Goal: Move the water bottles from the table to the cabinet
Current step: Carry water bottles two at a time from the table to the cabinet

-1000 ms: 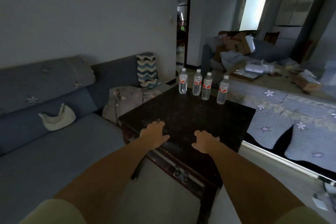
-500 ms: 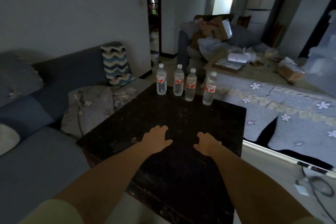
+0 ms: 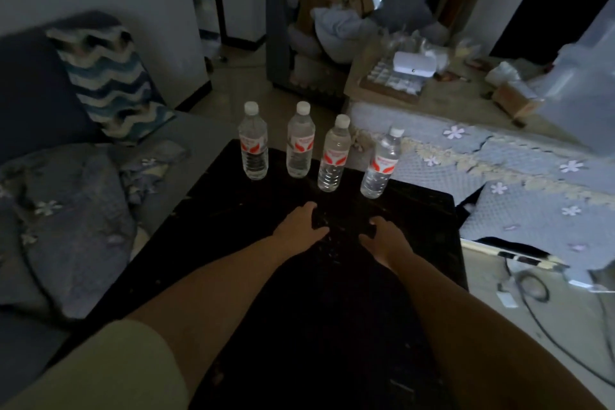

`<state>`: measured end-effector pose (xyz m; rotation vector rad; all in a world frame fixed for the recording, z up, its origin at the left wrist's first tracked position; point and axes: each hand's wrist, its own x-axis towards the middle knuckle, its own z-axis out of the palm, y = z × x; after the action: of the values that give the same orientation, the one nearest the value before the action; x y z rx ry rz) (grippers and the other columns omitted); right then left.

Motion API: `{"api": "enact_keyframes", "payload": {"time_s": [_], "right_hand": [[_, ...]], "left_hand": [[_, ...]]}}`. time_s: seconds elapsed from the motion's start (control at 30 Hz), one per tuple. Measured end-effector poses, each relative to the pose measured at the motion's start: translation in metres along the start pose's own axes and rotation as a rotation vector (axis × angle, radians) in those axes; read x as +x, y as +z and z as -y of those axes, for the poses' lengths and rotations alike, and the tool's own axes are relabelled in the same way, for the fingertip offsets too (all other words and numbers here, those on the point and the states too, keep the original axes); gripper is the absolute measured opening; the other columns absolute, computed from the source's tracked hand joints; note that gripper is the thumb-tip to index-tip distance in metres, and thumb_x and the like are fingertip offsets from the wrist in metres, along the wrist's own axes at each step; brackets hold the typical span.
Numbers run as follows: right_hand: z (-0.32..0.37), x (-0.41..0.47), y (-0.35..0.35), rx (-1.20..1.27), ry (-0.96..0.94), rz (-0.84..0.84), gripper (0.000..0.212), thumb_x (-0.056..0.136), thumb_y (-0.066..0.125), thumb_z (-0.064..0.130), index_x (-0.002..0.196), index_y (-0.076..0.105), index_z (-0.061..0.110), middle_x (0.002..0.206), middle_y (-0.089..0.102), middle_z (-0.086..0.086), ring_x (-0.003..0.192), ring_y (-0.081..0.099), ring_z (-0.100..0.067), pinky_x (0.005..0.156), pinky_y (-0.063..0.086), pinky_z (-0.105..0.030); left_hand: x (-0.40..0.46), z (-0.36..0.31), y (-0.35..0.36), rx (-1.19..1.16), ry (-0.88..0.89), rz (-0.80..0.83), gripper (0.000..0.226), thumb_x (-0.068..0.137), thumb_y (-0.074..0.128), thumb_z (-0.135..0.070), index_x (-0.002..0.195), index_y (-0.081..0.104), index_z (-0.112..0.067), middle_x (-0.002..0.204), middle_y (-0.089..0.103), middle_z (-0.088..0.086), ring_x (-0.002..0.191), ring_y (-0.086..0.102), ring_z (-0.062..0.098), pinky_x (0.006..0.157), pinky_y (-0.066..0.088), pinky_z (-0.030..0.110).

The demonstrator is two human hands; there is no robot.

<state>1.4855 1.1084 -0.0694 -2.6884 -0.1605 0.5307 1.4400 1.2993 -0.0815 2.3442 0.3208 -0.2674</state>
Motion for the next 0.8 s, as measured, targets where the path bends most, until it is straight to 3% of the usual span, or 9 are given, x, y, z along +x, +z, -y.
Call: {"api": "enact_keyframes", "payload": {"time_s": [0.37, 0.47, 0.53, 0.6, 0.63, 0.7, 0.8], "right_hand": [[-0.016, 0.114, 0.004, 0.49, 0.132, -0.223, 0.064, 0.085, 0.073, 0.026, 0.137, 0.044, 0.002, 0.131, 0.057, -0.018, 0.119, 0.056, -0.031, 0.089, 0.041, -0.028], [-0.012, 0.146, 0.0, 0.765, 0.119, -0.294, 0.08, 0.076, 0.081, 0.018, 0.141, 0.037, 0.005, 0.135, 0.053, -0.016, 0.121, 0.055, -0.03, 0.095, 0.046, -0.036], [-0.011, 0.168, -0.001, 0.888, 0.084, -0.323, 0.096, 0.072, 0.084, 0.013, 0.148, 0.025, 0.01, 0.144, 0.043, -0.017, 0.129, 0.049, -0.032, 0.105, 0.044, -0.048], [-0.01, 0.187, 0.0, 0.945, 0.03, -0.349, 0.105, 0.069, 0.085, 0.009, 0.15, 0.019, 0.014, 0.145, 0.04, -0.016, 0.131, 0.046, -0.031, 0.106, 0.043, -0.051], [-0.011, 0.198, 0.002, 0.965, 0.008, -0.36, 0.106, 0.069, 0.085, 0.008, 0.15, 0.018, 0.016, 0.144, 0.042, -0.014, 0.129, 0.048, -0.029, 0.104, 0.045, -0.047], [-0.013, 0.214, 0.006, 1.0, -0.011, -0.384, 0.102, 0.069, 0.085, 0.011, 0.148, 0.022, 0.019, 0.139, 0.048, -0.008, 0.123, 0.052, -0.023, 0.096, 0.049, -0.036], [-0.018, 0.227, 0.007, 0.959, -0.014, -0.436, 0.087, 0.069, 0.086, 0.018, 0.139, 0.035, 0.021, 0.127, 0.057, -0.002, 0.112, 0.058, -0.018, 0.09, 0.049, -0.03]], "left_hand": [[0.116, -0.012, 0.007, -0.33, -0.008, -0.148, 0.092, 0.084, 0.071, -0.032, 0.153, 0.013, -0.011, 0.155, 0.027, 0.011, 0.142, 0.03, 0.025, 0.115, 0.03, 0.041], [0.146, -0.017, 0.012, -0.501, 0.007, -0.211, 0.09, 0.079, 0.077, -0.024, 0.149, 0.021, -0.009, 0.149, 0.038, 0.01, 0.137, 0.038, 0.024, 0.111, 0.032, 0.033], [0.167, -0.019, 0.017, -0.554, 0.047, -0.268, 0.084, 0.074, 0.08, -0.016, 0.142, 0.031, -0.009, 0.14, 0.048, 0.01, 0.129, 0.048, 0.023, 0.109, 0.038, 0.037], [0.184, -0.019, 0.023, -0.604, 0.099, -0.316, 0.082, 0.07, 0.082, -0.009, 0.138, 0.037, -0.01, 0.133, 0.054, 0.009, 0.123, 0.053, 0.021, 0.106, 0.043, 0.042], [0.194, -0.019, 0.027, -0.625, 0.113, -0.35, 0.081, 0.068, 0.083, -0.008, 0.136, 0.039, -0.012, 0.13, 0.055, 0.008, 0.121, 0.054, 0.02, 0.104, 0.045, 0.038], [0.209, -0.018, 0.033, -0.643, 0.122, -0.431, 0.075, 0.067, 0.085, -0.009, 0.128, 0.043, -0.022, 0.123, 0.057, -0.002, 0.117, 0.056, 0.009, 0.096, 0.045, 0.018], [0.224, -0.017, 0.04, -0.633, 0.129, -0.548, 0.072, 0.065, 0.086, -0.01, 0.107, 0.041, -0.047, 0.102, 0.053, -0.028, 0.095, 0.05, -0.028, 0.074, 0.037, -0.006]]}}
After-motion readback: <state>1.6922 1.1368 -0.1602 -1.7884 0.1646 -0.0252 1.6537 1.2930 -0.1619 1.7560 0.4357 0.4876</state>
